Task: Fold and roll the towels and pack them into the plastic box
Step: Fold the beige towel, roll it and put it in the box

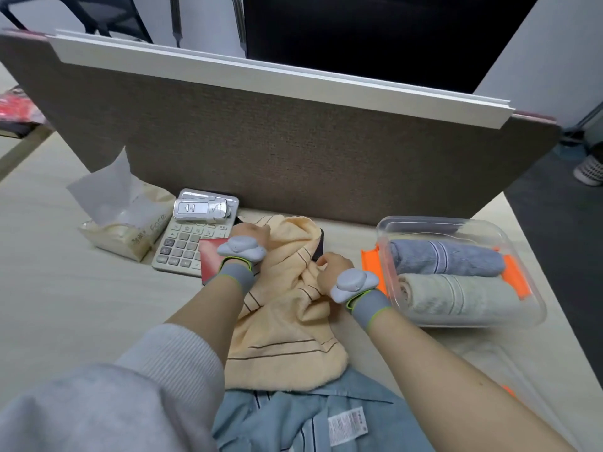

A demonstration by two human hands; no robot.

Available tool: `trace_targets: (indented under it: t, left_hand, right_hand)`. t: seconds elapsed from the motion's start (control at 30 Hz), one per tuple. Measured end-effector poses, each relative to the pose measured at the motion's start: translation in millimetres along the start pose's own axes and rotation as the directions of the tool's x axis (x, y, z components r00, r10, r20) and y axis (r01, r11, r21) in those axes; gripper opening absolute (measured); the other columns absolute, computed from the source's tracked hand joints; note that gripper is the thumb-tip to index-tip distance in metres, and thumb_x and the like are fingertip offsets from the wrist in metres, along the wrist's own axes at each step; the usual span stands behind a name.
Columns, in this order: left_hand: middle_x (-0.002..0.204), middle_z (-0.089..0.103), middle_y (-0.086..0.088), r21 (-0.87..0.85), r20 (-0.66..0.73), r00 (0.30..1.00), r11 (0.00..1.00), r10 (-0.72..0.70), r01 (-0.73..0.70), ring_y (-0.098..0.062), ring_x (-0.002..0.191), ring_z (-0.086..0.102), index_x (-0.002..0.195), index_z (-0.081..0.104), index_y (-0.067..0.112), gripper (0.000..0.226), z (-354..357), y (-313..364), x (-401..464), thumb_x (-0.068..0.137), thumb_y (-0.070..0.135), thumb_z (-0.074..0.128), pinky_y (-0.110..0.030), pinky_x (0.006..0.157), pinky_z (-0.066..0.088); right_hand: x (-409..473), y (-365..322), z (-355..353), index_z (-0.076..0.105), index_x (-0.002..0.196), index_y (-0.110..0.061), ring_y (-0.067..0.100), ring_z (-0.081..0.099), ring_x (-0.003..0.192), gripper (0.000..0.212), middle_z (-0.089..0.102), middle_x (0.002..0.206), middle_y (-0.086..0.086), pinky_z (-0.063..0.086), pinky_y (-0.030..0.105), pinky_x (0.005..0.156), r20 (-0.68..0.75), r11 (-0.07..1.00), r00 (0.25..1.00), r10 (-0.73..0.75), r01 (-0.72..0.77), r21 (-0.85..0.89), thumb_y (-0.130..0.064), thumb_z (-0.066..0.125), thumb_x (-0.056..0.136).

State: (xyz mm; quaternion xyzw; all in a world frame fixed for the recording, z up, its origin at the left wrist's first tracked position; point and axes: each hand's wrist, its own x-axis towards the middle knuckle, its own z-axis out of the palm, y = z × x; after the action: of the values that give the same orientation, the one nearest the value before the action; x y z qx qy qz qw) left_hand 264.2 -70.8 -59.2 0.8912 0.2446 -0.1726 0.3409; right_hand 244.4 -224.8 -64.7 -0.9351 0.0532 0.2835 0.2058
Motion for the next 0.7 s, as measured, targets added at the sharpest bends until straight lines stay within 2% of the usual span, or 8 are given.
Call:
trace_targets:
  t: [0.07,0.17,0.23,0.33,0.43,0.5,0.6,0.7]
  left_hand:
    - [0.120,0.061,-0.017,-0.029,-0.110,0.994,1.000,-0.011,0.007,-0.033,0.115,0.057,0.114,0.061,0.001,0.034,-11.0,6.2,-16.3,0.096,0.023,0.043,-0.034,0.095,0.046]
    - [0.086,0.060,-0.010,-0.195,-0.189,0.981,0.981,-0.039,0.001,-0.031,0.105,0.061,0.080,0.059,0.011,0.014,-27.4,9.3,-24.1,0.089,0.019,0.052,-0.028,0.080,0.045]
    - [0.072,0.049,-0.002,-0.344,-0.246,0.967,0.939,-0.066,-0.023,-0.031,0.095,0.061,0.065,0.044,0.017,0.023,-39.7,8.7,-29.9,0.084,0.008,0.052,-0.024,0.073,0.038]
    - [0.073,0.045,0.002,-0.511,-0.279,0.959,0.852,-0.043,-0.110,-0.024,0.078,0.053,0.085,0.050,0.020,0.026,-56.6,8.8,-47.9,0.086,-0.006,0.046,-0.022,0.068,0.040]
    - [0.094,0.051,-0.005,-0.546,-0.282,0.959,0.824,-0.009,-0.152,-0.021,0.087,0.049,0.122,0.053,0.011,0.040,-73.4,5.9,-64.0,0.086,-0.005,0.047,-0.033,0.084,0.050]
    - [0.094,0.051,-0.006,-0.600,-0.312,0.950,0.777,-0.011,-0.188,-0.020,0.088,0.048,0.108,0.059,0.011,0.031,-89.3,6.7,-78.7,0.088,-0.003,0.042,-0.033,0.083,0.047]
    - [0.069,0.048,-0.005,-0.636,-0.334,0.943,0.740,-0.009,-0.218,-0.022,0.084,0.045,0.066,0.051,0.013,0.031,-114.1,11.1,-109.4,0.088,-0.003,0.038,-0.028,0.070,0.041]
    - [0.063,0.040,-0.005,-0.659,-0.228,0.973,0.729,0.043,-0.187,-0.024,0.070,0.046,0.060,0.041,0.010,0.029,-133.5,16.6,-143.7,0.085,-0.005,0.043,-0.022,0.059,0.041]
  right_hand:
    - [-5.9,-3.1,-3.8,0.049,0.132,-0.009,0.030,0.051,0.121,0.039,0.055,0.132,0.013,0.042,0.029,0.095,-0.022,1.000,1.000,-0.020,0.020,0.005,-0.006,0.040,0.094]
    - [-19.7,-10.5,-9.1,0.054,0.125,-0.004,0.032,0.054,0.117,0.034,0.059,0.126,0.016,0.043,0.031,0.093,-0.082,0.997,0.994,-0.070,0.071,0.008,-0.007,0.039,0.095]
    - [-29.9,-17.2,-14.0,0.056,0.122,-0.001,0.033,0.055,0.115,0.033,0.060,0.124,0.018,0.044,0.033,0.093,-0.130,0.995,0.987,-0.096,0.100,0.028,-0.009,0.042,0.094]
    - [-44.4,-26.2,-24.4,0.055,0.124,-0.003,0.032,0.053,0.117,0.034,0.055,0.128,0.018,0.043,0.032,0.094,-0.214,0.988,0.968,-0.129,0.143,0.052,-0.008,0.045,0.091]
    - [-63.7,-35.0,-35.2,0.049,0.130,-0.009,0.031,0.049,0.121,0.040,0.045,0.134,0.014,0.040,0.029,0.095,-0.249,0.973,0.951,-0.185,0.212,0.086,-0.004,0.043,0.090]
    - [-79.0,-43.6,-43.0,0.051,0.129,-0.009,0.030,0.046,0.123,0.041,0.044,0.134,0.013,0.038,0.029,0.097,-0.282,0.962,0.931,-0.231,0.262,0.080,-0.001,0.042,0.090]
    - [-106.4,-56.1,-52.7,0.055,0.126,-0.010,0.028,0.046,0.124,0.040,0.046,0.134,0.012,0.038,0.028,0.097,-0.311,0.941,0.901,-0.302,0.335,0.054,0.001,0.040,0.090]
    - [-125.1,-66.6,-58.8,0.055,0.128,-0.011,0.027,0.048,0.124,0.040,0.048,0.135,0.012,0.038,0.026,0.097,-0.278,0.925,0.894,-0.352,0.378,0.046,-0.003,0.041,0.092]
